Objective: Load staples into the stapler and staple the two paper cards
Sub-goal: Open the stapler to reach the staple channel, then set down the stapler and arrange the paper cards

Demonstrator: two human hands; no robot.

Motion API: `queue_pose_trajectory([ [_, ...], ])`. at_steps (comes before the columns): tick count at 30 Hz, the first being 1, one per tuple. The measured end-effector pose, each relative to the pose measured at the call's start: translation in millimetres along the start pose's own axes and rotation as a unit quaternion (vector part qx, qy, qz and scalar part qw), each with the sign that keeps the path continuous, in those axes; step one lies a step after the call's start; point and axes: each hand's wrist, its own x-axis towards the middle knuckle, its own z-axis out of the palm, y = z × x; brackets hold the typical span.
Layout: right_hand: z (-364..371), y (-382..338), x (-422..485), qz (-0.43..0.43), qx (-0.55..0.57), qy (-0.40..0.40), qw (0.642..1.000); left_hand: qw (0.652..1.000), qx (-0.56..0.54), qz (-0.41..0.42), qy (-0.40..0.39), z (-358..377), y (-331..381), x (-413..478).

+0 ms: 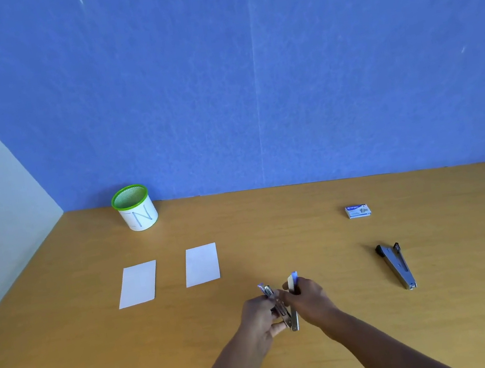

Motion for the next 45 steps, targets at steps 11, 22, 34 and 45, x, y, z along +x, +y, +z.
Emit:
queue_pose_trajectory([
  [11, -4, 15, 19, 0.041, -0.037, 0.011, 0.998, 0.999, 0.053, 0.005, -0.009, 8, -4, 21],
  [22, -13, 19, 36, 0.017, -0.075, 0.072, 0.994, 0.887, 0.4, 0.22, 0.065, -7, -8, 52],
  [34, -35, 21, 67, -0.029, -0.063, 0.139, 0.988, 0.653, 0.66, 0.353, 0.114, -60, -15, 91],
  [45, -39, -1, 116, -0.023, -0.253, 0.078, 0.964, 0.635, 0.692, 0.311, 0.144, -64, -10, 99],
])
